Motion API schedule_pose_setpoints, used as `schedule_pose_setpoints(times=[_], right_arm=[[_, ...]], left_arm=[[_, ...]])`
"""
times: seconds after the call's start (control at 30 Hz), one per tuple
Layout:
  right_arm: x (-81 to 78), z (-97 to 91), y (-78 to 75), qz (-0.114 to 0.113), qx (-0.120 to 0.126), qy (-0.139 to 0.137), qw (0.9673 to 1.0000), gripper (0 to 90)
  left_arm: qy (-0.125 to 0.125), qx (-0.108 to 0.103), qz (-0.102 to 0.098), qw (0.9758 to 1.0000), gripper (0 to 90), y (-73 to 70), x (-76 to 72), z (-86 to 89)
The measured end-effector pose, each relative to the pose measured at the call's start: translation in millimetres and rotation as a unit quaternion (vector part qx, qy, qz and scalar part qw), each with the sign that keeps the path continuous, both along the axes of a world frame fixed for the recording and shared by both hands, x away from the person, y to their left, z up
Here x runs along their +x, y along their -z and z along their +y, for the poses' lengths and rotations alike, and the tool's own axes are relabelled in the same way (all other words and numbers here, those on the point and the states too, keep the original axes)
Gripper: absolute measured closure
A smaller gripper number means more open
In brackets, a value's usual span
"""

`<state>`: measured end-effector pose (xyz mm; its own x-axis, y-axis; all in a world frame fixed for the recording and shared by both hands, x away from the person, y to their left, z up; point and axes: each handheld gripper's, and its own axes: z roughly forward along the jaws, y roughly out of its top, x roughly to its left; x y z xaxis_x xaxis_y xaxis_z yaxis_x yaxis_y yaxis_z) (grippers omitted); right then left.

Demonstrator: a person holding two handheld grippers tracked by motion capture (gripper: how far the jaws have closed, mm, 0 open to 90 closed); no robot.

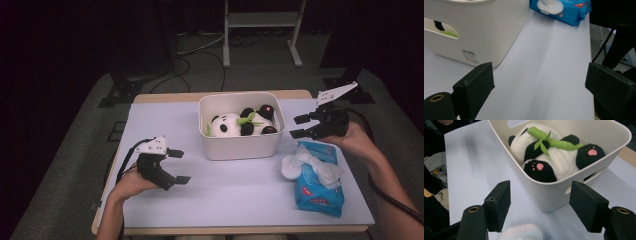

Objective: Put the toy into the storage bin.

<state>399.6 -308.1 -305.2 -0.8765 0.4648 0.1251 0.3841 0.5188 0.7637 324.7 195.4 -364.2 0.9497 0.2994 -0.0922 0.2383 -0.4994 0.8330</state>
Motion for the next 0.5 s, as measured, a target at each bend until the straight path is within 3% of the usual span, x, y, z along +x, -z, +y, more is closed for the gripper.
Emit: schedule_pose_setpoints(times=[0.5], right_arm=[[-17.6,-15.6,22.2,0.014,0.006,0.015,0.9998,30.4]], left_arm=[[-0.007,0.004,0.002,1.0000,7.5,5.1,1.3,2.3]])
